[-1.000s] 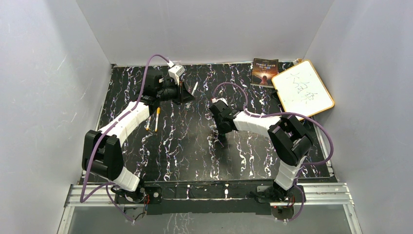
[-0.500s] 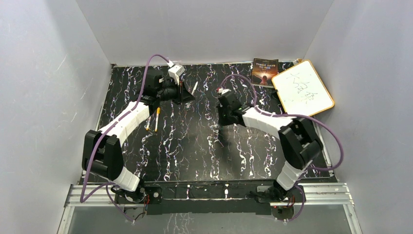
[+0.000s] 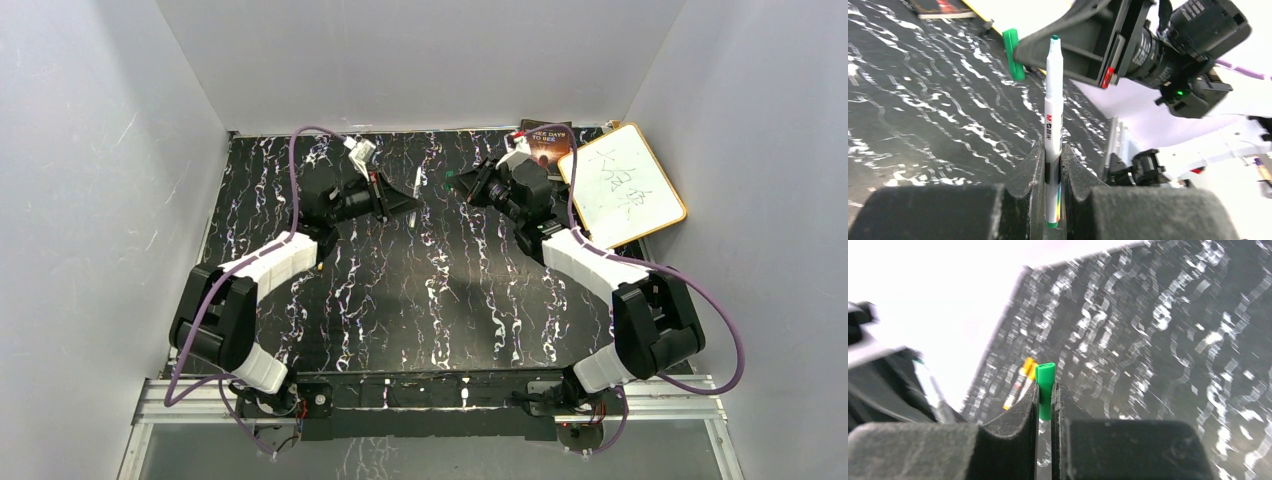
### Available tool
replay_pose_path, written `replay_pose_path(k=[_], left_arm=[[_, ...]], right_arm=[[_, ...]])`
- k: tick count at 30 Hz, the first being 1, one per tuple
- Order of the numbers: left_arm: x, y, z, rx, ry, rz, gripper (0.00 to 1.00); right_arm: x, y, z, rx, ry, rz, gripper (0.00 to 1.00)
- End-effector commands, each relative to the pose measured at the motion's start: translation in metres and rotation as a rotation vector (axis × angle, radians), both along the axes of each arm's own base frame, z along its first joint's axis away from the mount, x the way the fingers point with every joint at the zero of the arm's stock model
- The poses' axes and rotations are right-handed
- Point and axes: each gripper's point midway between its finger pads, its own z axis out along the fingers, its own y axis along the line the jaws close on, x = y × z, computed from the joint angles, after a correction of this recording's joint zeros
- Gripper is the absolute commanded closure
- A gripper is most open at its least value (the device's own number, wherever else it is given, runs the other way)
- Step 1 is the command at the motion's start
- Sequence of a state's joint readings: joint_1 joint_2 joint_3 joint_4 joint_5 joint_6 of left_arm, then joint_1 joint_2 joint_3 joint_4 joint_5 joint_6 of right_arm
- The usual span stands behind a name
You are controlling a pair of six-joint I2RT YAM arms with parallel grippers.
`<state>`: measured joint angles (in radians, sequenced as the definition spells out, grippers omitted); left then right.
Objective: Insert the pens into the pen caps
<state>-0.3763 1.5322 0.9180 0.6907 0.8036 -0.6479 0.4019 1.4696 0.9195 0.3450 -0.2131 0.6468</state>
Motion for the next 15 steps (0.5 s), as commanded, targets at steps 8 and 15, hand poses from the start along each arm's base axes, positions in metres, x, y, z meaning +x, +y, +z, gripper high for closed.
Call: replay_pose_path(k=[8, 15], left_arm=[[-0.039, -0.012, 0.070, -0.258, -0.145, -0.085, 1.00], [-0.040, -0.019, 0.071, -0.250, -0.141, -0.108, 1.00]], right_arm=[[-0.024, 0.002, 0.154, 0.432, -0.396, 0.116, 1.00], [-0.033, 0.009, 0.169, 0.449, -0.435, 0.186, 1.00]])
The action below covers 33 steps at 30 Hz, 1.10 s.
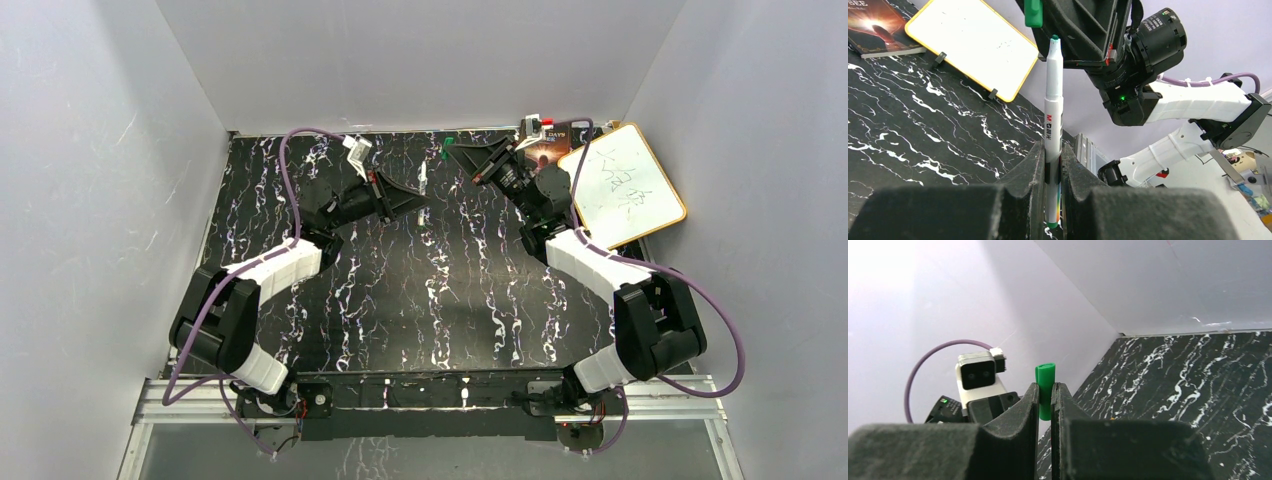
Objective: Insert the pens into the pen caps
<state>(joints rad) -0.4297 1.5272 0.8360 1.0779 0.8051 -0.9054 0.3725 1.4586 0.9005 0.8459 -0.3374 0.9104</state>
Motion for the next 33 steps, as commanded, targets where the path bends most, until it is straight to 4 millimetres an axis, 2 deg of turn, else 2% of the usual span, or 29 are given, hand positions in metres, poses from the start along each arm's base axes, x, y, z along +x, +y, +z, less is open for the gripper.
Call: replay_pose_path(k=[1, 15, 33], left_arm=[[-0.011, -0.002, 0.027, -0.040, -0.096, -0.028, 1.00], [-0.017, -0.016, 0.016, 0.025, -0.085, -0.097, 1.00], [-0.015, -0.018, 0.022, 0.029, -0.116, -0.099, 1.00]], right_arm=[[-0.020, 0.000, 0.052, 0.065, -0.153, 0.056, 1.00], [-0.025, 0.011, 0.061, 0.028, -0.195, 0.122, 1.00], [-0.036, 0.019, 0.050, -0.014, -0.190, 0.168, 1.00]])
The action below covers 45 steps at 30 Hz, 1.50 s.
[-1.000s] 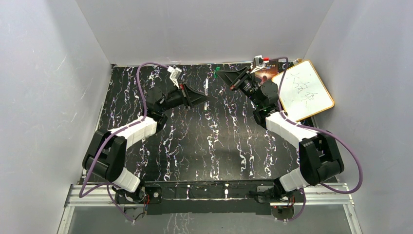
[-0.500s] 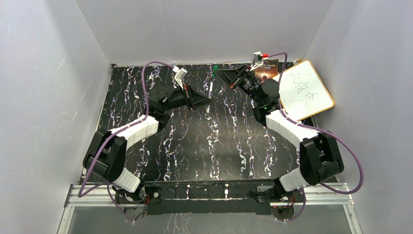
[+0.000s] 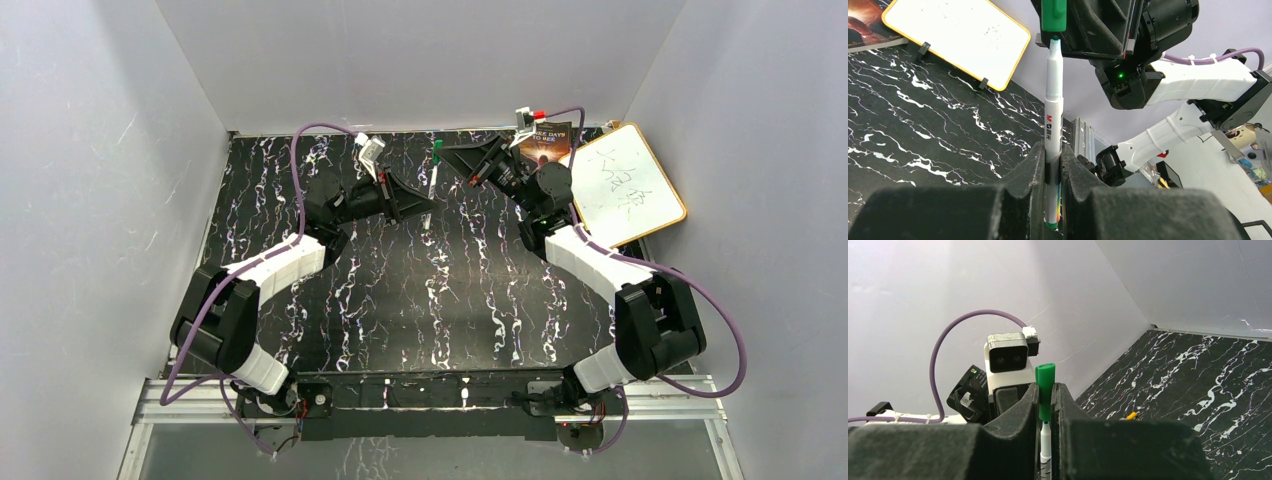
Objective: Insert the pens into the pen caps
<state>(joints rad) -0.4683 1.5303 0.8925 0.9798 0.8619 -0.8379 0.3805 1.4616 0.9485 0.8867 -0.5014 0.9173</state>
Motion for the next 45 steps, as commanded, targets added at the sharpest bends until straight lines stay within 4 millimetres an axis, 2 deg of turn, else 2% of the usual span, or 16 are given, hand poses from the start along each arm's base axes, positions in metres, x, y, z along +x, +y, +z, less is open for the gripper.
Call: replay_pose_path(k=[1, 13, 28, 45], left_arm=[[-0.002, -0.003, 0.022, -0.026, -0.088, -0.020, 1.00], [0.001, -0.003, 0.023, -0.013, -0.098, -0.012, 1.00], [-0.002, -0.002, 0.020, -0.010, -0.095, -0.011, 1.00], [-0.002, -0.001, 0.024, -0.013, -0.110, -0.008, 1.00]], right_arm=[[-0.009, 0.000, 0.026, 0.013, -0.089, 0.007, 1.00], [-0.014, -0.002, 0.026, 0.012, -0.094, 0.008, 1.00], [-0.015, -0.006, 0.043, 0.026, -0.128, -0.016, 1.00], [-0.022, -0.007, 0.029, 0.016, -0.107, -0.002, 1.00]])
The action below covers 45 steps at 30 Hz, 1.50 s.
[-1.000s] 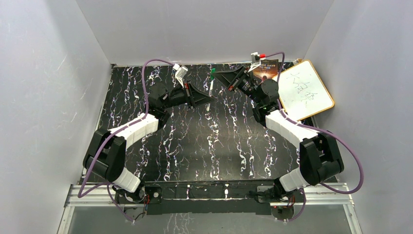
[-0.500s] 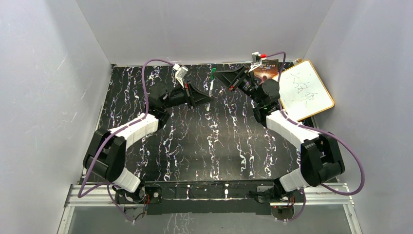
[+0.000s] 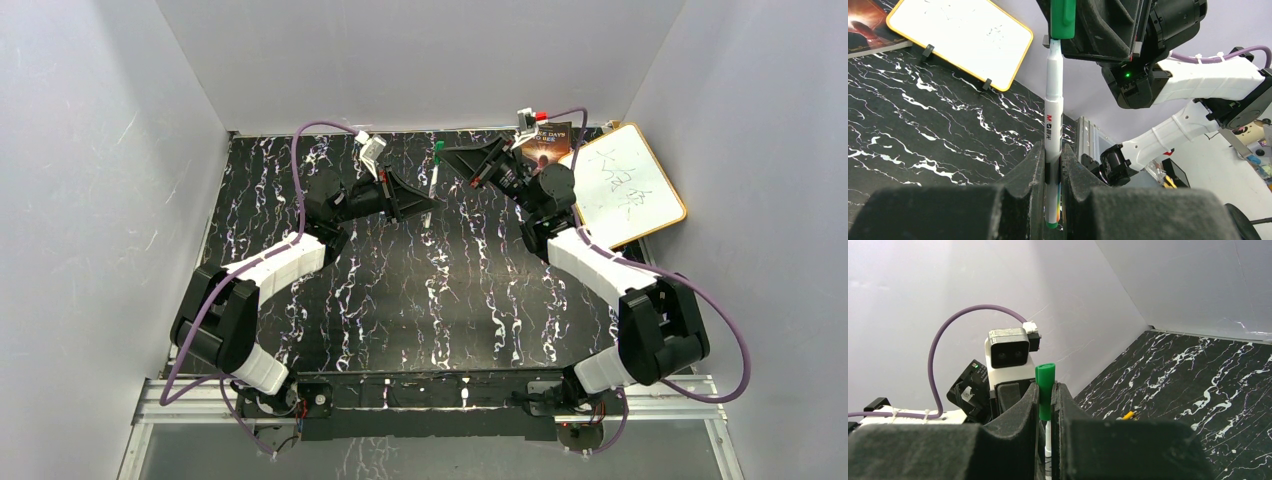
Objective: Insert the pens into the pen caps
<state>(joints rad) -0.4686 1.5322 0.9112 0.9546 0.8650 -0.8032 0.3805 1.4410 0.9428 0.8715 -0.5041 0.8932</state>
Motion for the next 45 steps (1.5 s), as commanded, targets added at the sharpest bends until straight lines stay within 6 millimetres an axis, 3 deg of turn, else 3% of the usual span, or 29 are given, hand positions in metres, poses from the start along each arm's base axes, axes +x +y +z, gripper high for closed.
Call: replay_pose_path(k=[1, 22, 36, 45], left_arm=[[-0.004, 0.000, 0.023, -0.025, -0.083, -0.010, 1.00], [-0.008, -0.001, 0.030, -0.028, -0.111, -0.036, 1.00], [-0.014, 0.000, 0.033, -0.017, -0.133, -0.053, 1.00], [-0.001, -0.001, 0.032, -0.016, -0.125, 0.003, 1.00]], right_arm=[[-0.018, -0.005, 0.024, 0.026, -0.084, 0.004, 1.00], [-0.018, -0.003, -0.006, 0.009, -0.013, 0.021, 1.00], [-0.010, 0.004, -0.005, 0.017, -0.015, 0.046, 1.00], [-0.021, 0.003, -0.006, 0.014, -0.012, 0.060, 1.00]])
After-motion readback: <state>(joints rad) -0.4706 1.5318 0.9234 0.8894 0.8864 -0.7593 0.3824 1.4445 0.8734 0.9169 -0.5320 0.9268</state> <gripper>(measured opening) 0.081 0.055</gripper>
